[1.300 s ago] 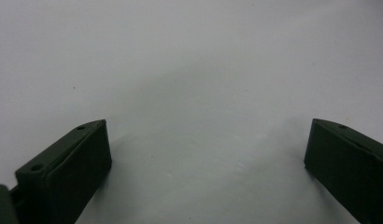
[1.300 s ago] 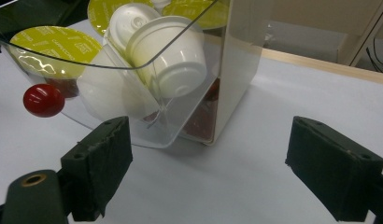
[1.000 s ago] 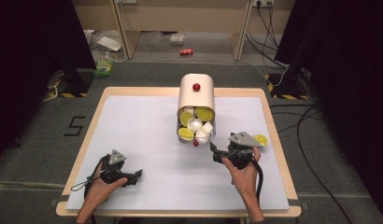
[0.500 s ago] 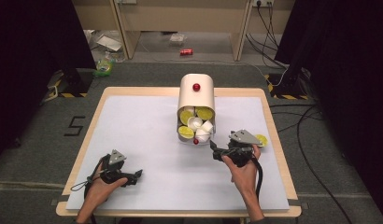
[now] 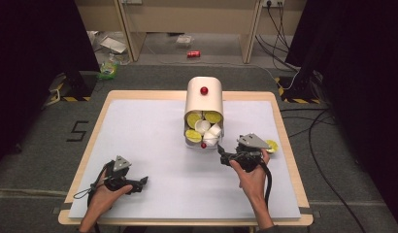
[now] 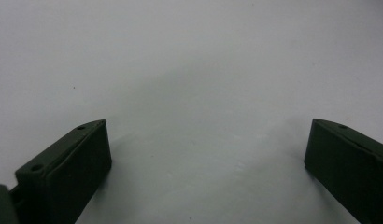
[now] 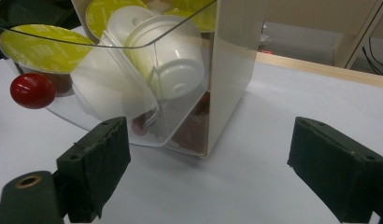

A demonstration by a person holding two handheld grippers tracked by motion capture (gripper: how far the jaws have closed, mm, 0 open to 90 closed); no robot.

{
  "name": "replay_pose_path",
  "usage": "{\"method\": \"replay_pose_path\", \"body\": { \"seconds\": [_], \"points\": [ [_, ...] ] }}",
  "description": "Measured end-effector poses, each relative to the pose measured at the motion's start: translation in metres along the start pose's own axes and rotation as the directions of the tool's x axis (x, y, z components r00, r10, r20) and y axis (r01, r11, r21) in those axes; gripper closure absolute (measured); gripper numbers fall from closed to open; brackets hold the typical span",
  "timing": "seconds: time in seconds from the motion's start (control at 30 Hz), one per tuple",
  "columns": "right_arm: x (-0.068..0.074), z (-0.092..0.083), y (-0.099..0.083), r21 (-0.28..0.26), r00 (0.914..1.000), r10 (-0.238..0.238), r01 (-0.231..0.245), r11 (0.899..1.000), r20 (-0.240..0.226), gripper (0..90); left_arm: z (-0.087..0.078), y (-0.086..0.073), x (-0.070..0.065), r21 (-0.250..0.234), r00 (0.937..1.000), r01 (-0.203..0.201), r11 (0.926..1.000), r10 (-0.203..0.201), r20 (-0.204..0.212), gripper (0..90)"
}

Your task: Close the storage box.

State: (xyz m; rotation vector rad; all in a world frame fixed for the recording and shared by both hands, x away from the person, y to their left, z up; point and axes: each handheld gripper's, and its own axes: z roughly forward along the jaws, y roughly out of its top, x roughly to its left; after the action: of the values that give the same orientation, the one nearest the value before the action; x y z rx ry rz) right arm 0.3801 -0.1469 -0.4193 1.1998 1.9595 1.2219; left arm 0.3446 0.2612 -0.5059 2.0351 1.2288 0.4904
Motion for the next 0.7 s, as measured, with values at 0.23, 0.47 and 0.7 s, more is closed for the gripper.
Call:
{"method": "replay_pose_path", "body": {
  "seconds": [0.23, 0.47, 0.7],
  "points": [
    [-0.0011, 0.0017, 0.0014, 0.004, 1.0000, -0.002, 0.002, 1.000, 0.009, 12.8, -0.0001, 0.0001, 0.0002, 0.003, 1.0000, -0.002, 1.0000, 0.002, -0.001, 0.0],
    [-0.0039, 0.0054, 0.0036, 0.001, 0.9998, 0.003, -0.003, 1.000, 0.022, 12.6, 0.0000, 0.0001, 0.0003, 0.002, 1.0000, 0.000, 1.0000, 0.000, 0.000, 0.0],
    [-0.0062, 0.0098, 0.0057, 0.000, 0.9996, 0.004, -0.004, 1.000, 0.028, 11.8, -0.0001, 0.0000, 0.0003, 0.002, 1.0000, -0.001, 1.0000, 0.001, 0.000, 0.0]
  ]
}}
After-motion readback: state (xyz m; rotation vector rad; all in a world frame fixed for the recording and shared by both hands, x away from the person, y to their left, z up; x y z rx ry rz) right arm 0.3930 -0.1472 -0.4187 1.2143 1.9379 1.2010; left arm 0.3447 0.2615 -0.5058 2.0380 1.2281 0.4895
